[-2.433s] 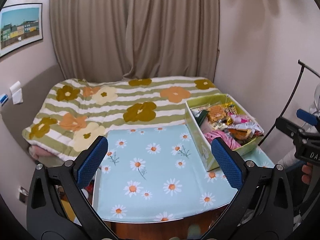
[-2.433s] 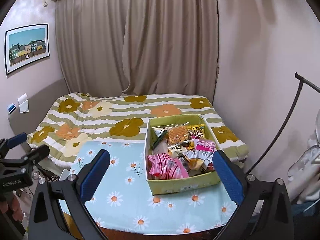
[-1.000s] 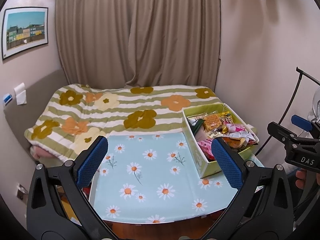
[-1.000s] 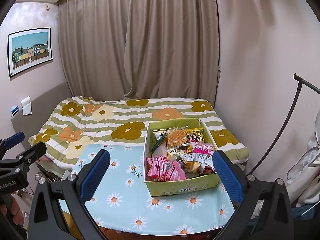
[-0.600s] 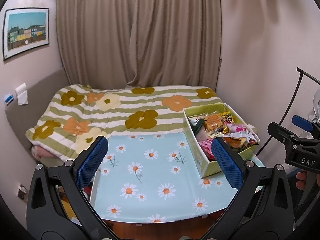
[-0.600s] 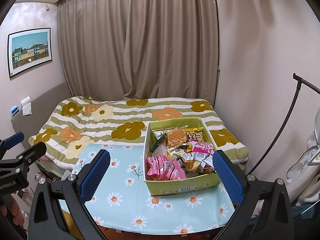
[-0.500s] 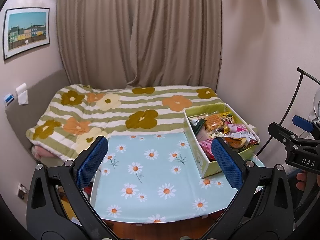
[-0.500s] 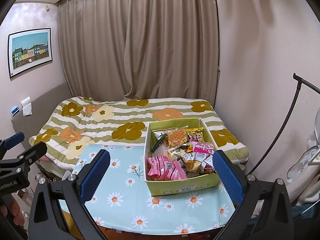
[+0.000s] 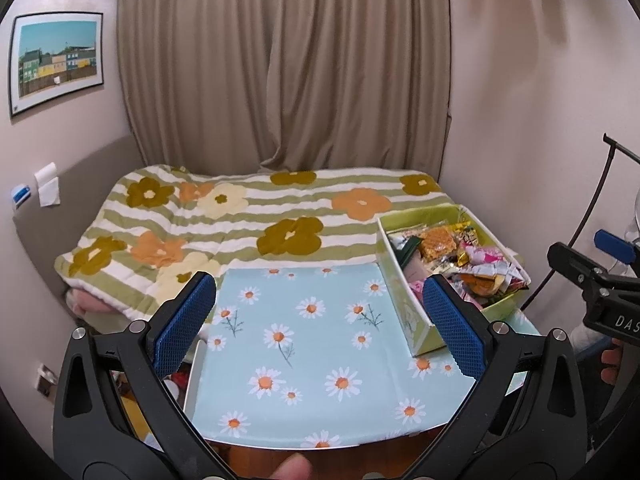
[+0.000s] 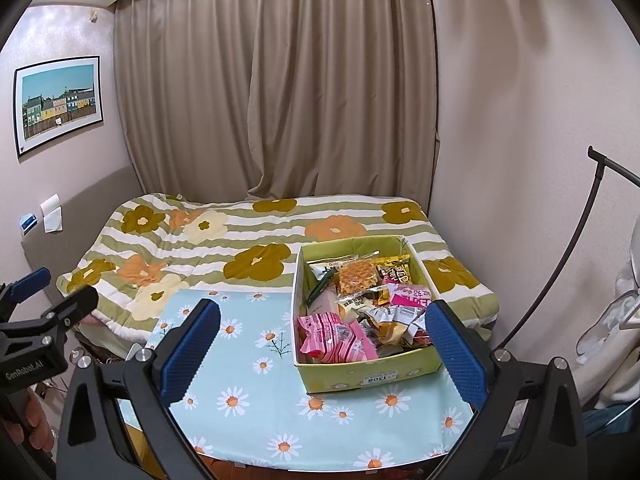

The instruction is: Organize snacks

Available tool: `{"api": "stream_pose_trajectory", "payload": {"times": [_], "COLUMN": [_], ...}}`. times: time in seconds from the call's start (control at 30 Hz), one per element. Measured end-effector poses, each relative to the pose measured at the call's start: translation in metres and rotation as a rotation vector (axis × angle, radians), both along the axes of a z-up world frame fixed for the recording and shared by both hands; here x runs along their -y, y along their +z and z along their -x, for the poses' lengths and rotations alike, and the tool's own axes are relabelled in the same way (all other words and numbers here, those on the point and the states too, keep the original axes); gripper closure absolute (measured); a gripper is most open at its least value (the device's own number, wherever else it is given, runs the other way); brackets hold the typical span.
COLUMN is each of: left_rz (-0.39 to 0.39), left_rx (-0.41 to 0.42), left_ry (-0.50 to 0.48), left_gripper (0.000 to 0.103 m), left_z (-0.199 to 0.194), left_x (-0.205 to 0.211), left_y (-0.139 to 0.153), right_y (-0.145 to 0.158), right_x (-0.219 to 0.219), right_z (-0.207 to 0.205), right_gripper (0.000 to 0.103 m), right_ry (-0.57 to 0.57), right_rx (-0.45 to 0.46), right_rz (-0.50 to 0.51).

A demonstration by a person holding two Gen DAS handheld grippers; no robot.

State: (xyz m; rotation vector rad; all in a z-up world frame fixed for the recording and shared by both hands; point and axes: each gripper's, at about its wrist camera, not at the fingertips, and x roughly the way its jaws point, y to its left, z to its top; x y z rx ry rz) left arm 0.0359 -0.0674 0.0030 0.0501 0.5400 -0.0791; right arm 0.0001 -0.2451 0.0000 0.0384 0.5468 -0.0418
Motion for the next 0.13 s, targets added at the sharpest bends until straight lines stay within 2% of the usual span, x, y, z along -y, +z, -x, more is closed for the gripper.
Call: {"api": "stream_pose_trajectory", "payload": {"times": [0.13], "left_rz": [0.012], "left_rx": [-0.022], "left_ry": [0.008], "left_gripper": [0.0], "left_z": [-0.0072], "left_x": [-0.0092], "left_y": [-0.0077], "right_y": [-0.0011], "right_x": [-0.0088], "right_z": [-0.0103], "right_gripper": [0.001], "right_ry": [0.005], "right_rx": [-0.023], "right_rz": [0.004]}}
